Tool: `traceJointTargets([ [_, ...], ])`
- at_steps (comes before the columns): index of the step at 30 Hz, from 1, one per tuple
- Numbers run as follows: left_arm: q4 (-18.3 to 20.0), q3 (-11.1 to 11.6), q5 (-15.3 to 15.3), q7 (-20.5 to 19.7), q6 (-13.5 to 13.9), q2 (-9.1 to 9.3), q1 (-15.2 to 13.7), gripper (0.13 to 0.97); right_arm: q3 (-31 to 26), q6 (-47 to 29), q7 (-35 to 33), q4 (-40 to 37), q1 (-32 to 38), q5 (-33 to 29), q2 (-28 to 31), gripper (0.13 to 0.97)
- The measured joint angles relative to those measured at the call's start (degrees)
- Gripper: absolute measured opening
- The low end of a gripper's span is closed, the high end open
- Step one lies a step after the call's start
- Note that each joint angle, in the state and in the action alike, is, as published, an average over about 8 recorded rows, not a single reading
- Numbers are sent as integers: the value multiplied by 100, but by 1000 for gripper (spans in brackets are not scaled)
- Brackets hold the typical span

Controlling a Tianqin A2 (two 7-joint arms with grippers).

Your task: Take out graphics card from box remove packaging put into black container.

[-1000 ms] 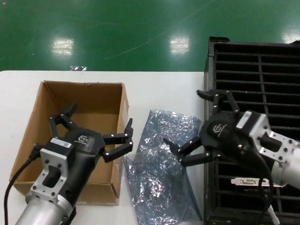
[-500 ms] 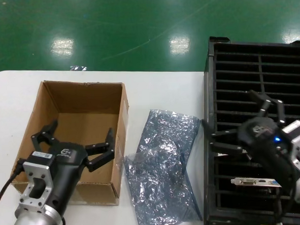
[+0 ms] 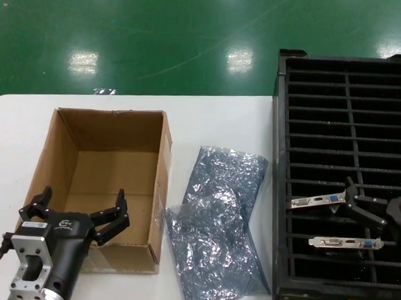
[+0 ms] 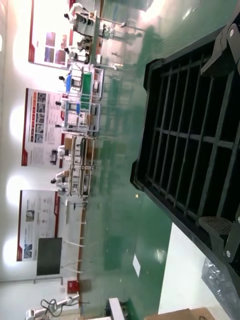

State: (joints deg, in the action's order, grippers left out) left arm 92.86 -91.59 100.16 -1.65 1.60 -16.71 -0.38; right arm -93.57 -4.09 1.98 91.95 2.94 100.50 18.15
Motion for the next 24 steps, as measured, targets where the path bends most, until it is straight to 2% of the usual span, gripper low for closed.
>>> traceJointTargets([
  [5,-31,-2,78,43,-42,-13,10,966,50,108,-53,-7,-77,69,-25,966],
  [24,-33,-2,82,45,-44,-13,10,966,52,113,-54,-7,-81,72,-26,966],
])
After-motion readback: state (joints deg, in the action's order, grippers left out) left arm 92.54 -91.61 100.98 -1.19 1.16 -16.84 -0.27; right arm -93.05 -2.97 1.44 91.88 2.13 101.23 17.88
